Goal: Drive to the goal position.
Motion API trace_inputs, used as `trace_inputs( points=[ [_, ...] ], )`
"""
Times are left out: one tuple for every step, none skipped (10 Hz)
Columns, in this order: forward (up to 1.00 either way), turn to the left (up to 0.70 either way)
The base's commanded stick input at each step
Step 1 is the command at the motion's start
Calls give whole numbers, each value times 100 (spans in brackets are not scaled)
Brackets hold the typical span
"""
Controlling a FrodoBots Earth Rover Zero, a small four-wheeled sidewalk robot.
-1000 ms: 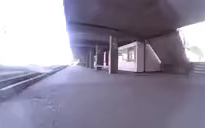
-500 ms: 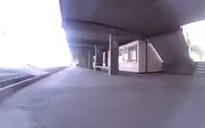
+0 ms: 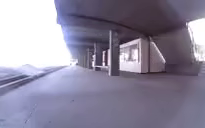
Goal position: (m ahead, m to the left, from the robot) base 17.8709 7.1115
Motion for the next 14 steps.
trace_inputs(
  points=[
    [99,41],
    [98,40],
    [98,14],
    [98,5],
    [98,1],
    [98,1],
    [98,1],
    [98,1],
    [98,1],
    [98,1],
    [98,1],
    [98,1],
    [98,1],
    [98,1]
  ],
)
